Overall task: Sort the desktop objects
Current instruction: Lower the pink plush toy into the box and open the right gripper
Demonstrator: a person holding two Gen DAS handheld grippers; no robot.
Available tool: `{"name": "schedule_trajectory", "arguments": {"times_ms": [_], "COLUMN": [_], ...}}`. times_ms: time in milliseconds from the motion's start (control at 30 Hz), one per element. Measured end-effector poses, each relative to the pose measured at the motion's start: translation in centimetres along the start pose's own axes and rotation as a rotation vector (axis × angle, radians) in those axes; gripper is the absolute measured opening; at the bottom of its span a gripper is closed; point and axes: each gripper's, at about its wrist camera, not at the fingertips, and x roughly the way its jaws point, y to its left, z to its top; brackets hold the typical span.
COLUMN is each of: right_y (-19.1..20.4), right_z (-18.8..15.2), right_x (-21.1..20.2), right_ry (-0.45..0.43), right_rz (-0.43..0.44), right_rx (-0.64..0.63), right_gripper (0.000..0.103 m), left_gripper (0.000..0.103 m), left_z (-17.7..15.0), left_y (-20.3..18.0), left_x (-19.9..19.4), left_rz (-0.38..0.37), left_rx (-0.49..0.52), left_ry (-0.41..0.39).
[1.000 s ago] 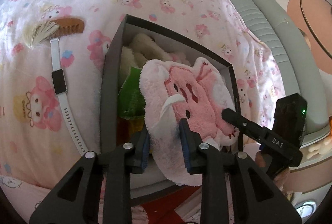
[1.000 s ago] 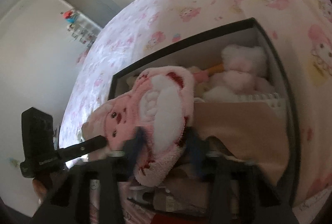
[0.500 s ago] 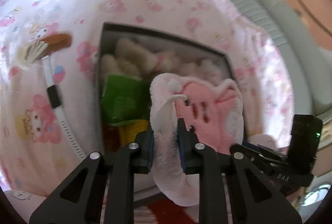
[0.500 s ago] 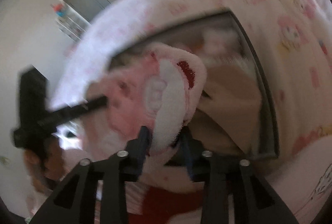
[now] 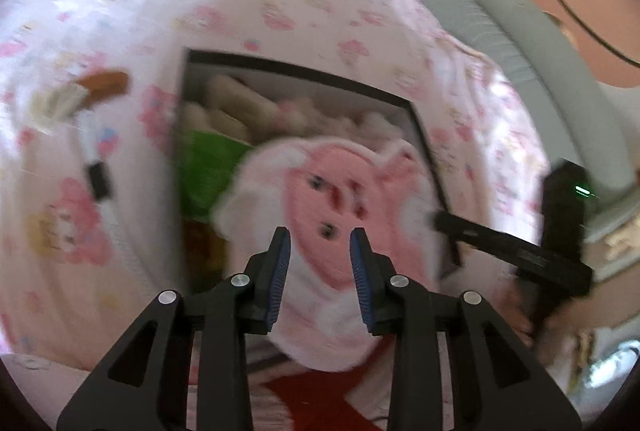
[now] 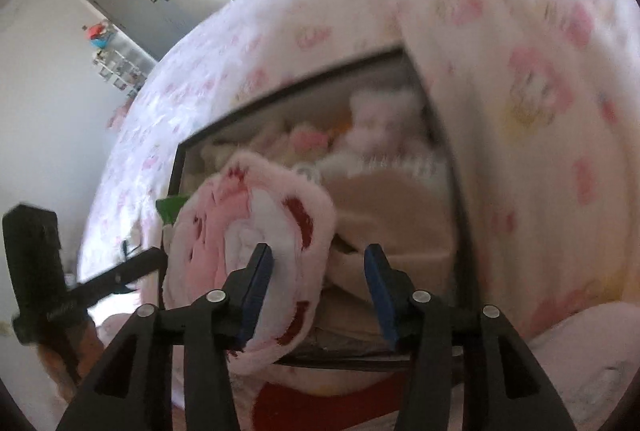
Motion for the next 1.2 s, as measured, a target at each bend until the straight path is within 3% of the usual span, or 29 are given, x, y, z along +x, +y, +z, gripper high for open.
{"name": "schedule_trajectory", "arguments": {"times_ms": [33, 167, 333, 400, 500, 533, 600, 733, 867, 967, 1133, 1200], "right_y": [-0.1, 1.2, 3.3, 3.3, 3.7, 3.9, 4.4, 6.0, 5.8, 5.5, 6.1, 5.9], "right_z": [-0.2, -0.4, -0.3, -0.4, -0.4, -0.5, -0.6, -1.4, -2.1, -1.6, -0.4, -0.3], "right_x": [0.5, 0.8, -2.2, -3.4, -4.9, -5.3, -5.1, -1.8, 1.3, 2.2, 3.2, 2.7], "right_ry": [0.017, 0.039, -0.040, -0.090, -0.197, -0.234, -0.246, -0.104, -0.014, -0.022, -0.051, -0.053], "right_rz": [0.028, 0.138, 0.268, 0.200, -0.089, -0.150, -0.137, -0.004, -0.041, -0.059, -0.107, -0.095], "right_rx": [0.008, -0.019, -0.070, -0.061, -0.074, -0.094, -0.135, -0.216, -0.223, -0.207, -0.242, -0.226], "right_gripper": [0.044, 0.041, 0.040, 0.040, 0.040, 0.040, 0.041, 0.040, 0.041, 0.040, 0.041, 0.041], "left_gripper": [0.030, 0.026, 0.026, 0.026, 0.026, 0.026, 0.026, 0.026, 0.026, 0.026, 0.026, 0.026], "left_z": [-0.2, -0.1, 0.4, 0.4, 0.4, 0.3, 0.2, 0.0, -0.4, -0.1, 1.0, 1.1], "left_y": [-0.2, -0.1, 0.2, 0.0, -0.4, -0.6, -1.0, -1.4, -0.8, -0.3, -0.7, -0.7], "left_x": [0.5, 2.6, 2.6, 2.6, 2.4, 2.0, 1.3, 0.9, 2.1, 2.2, 2.7, 2.1], "left_rz": [-0.003, 0.100, 0.130, 0.141, 0.150, 0.147, 0.112, 0.036, 0.172, 0.159, 0.210, 0.185], "left_rx": [0.006, 0.013, 0.002, 0.016, 0.032, 0.037, 0.047, 0.051, 0.073, 0.063, 0.096, 0.080], "left_ry": [0.014, 0.054, 0.053, 0.059, 0.051, 0.039, 0.013, 0.003, 0.040, 0.033, 0.008, -0.004]}}
